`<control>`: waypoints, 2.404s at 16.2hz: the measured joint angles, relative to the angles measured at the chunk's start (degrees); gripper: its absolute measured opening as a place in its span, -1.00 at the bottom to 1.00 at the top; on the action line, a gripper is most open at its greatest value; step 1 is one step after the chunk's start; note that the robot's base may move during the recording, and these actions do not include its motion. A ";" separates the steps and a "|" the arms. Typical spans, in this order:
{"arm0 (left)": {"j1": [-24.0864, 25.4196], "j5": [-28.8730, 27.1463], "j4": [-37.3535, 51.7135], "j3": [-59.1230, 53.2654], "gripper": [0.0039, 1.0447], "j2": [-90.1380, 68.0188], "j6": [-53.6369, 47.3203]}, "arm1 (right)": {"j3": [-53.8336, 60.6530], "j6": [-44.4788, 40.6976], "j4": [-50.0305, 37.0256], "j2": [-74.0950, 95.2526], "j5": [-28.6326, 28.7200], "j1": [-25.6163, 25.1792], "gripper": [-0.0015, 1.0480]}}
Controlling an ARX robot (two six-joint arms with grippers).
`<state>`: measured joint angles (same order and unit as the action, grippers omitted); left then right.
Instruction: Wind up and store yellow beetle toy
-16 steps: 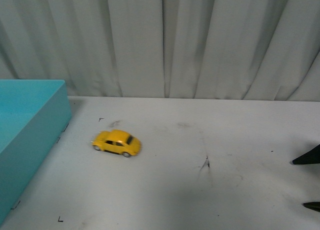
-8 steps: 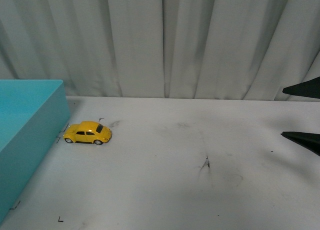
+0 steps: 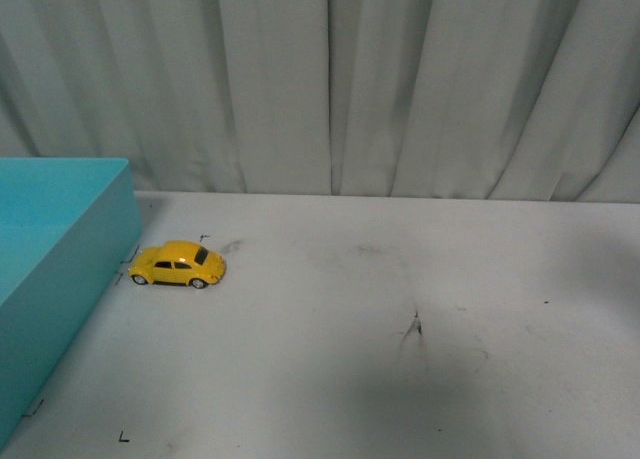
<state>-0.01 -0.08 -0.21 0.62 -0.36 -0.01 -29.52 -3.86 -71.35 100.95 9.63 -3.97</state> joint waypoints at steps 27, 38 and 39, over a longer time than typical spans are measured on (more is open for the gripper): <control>0.00 0.04 0.02 0.00 0.88 0.00 0.00 | 28.92 2.99 54.58 -84.17 -9.49 4.26 -0.97; 0.00 0.04 0.00 0.00 0.88 0.00 0.00 | 28.92 2.99 60.08 -89.81 -9.49 4.26 -0.97; 0.00 0.04 0.00 0.00 0.88 0.00 0.00 | 28.92 2.99 60.92 -90.60 -9.49 4.26 -0.97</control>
<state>-0.01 -0.03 -0.21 0.62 -0.36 -0.01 -0.60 -0.86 -10.44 10.35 0.14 0.30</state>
